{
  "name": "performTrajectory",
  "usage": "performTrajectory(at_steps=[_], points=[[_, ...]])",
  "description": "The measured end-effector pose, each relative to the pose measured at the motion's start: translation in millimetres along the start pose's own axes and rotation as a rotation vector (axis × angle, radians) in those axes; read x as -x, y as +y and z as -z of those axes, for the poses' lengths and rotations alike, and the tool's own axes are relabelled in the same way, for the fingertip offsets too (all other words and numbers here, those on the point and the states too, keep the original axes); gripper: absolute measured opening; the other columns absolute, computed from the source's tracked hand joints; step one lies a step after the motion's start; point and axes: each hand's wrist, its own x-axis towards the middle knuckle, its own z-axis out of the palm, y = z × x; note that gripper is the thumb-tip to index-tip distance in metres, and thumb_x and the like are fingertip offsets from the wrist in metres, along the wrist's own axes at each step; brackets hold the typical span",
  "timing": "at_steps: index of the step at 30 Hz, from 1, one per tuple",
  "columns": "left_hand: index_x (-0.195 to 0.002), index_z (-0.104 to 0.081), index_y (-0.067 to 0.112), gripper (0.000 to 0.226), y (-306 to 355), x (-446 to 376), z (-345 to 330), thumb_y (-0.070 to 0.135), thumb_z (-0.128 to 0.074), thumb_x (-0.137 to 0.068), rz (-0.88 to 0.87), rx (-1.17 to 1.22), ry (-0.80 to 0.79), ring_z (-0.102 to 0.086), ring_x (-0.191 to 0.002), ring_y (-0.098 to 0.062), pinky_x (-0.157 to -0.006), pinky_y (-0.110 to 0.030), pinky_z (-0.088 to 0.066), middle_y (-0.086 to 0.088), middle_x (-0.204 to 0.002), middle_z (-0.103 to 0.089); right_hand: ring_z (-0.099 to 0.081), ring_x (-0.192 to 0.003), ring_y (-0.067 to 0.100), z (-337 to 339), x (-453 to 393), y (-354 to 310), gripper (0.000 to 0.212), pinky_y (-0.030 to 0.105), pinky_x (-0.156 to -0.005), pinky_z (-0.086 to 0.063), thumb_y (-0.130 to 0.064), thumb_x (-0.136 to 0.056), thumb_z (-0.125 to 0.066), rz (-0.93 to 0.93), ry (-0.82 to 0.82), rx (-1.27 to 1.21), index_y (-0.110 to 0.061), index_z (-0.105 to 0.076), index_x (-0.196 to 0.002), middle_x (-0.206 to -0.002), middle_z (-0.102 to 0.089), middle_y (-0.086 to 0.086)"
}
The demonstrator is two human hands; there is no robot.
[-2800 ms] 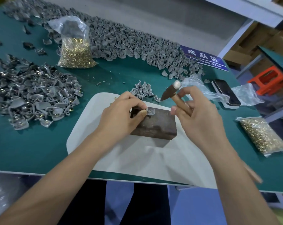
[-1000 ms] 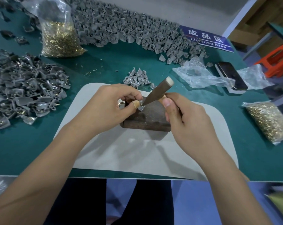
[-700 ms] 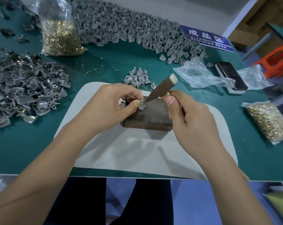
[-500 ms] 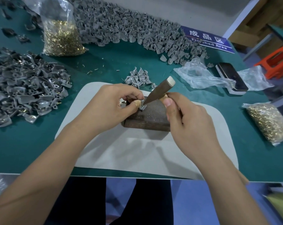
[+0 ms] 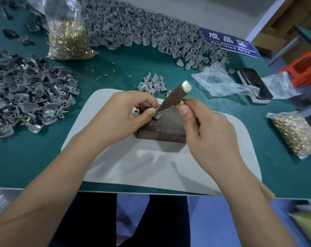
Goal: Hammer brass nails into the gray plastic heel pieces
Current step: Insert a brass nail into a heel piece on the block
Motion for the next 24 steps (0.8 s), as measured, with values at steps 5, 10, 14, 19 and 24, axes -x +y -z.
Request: performTrajectory(at_steps=[5,10,14,19,24], points=[[-0.096,-0.072,0.027,0.019,-1.1,0.3,-1.9,0.009,-0.071,-0.09,0.006,0.007,0.014,-0.064,-0.087,-0.002,-0.078,-0.007,-0.043,0.015,-0.09,-0.071,-0.048,-0.062,0.023,-1.7,2.7,0.7,0.035,0.036,-0.054,-0.028,-0.049,-0.106,-0.03,-0.014,0.023,-0.003,-0.032,-0.059,-0.115,-0.062,-0.048,-0.011],[-0.097,-0.073,0.026,0.017,-2.4,0.1,-1.7,0.011,-0.071,-0.091,0.013,0.013,0.02,-0.063,-0.087,0.002,-0.078,-0.006,-0.042,0.018,-0.09,-0.07,-0.048,-0.064,0.023,0.2,1.0,2.1,0.037,0.037,-0.057,-0.03,-0.049,-0.105,-0.028,-0.029,0.019,0.011,-0.032,-0.059,-0.115,-0.064,-0.049,-0.011],[-0.098,-0.073,0.024,0.015,-1.8,0.6,-1.9,0.011,-0.071,-0.091,0.019,0.023,0.021,-0.064,-0.086,0.001,-0.078,-0.007,-0.043,0.018,-0.089,-0.071,-0.055,-0.068,0.025,1.2,0.0,4.4,0.034,0.039,-0.058,-0.039,-0.048,-0.108,-0.029,-0.036,-0.022,-0.013,-0.034,-0.059,-0.115,-0.071,-0.06,-0.007],[-0.097,-0.073,0.027,0.017,-0.9,0.8,-1.2,0.011,-0.072,-0.091,0.019,0.011,0.03,-0.064,-0.087,0.001,-0.077,-0.006,-0.043,0.02,-0.089,-0.071,-0.056,-0.069,0.024,0.1,0.1,5.6,0.035,0.039,-0.059,-0.039,-0.05,-0.105,-0.028,-0.035,-0.008,-0.054,-0.034,-0.058,-0.114,-0.073,-0.061,-0.007],[-0.096,-0.073,0.028,0.017,-1.2,0.6,-1.1,0.011,-0.072,-0.091,0.017,0.004,0.037,-0.064,-0.088,0.001,-0.078,-0.006,-0.043,0.02,-0.089,-0.071,-0.057,-0.07,0.023,0.2,0.8,5.2,0.032,0.043,-0.062,-0.046,-0.047,-0.107,-0.029,-0.039,0.025,-0.1,-0.032,-0.058,-0.111,-0.074,-0.062,-0.006]])
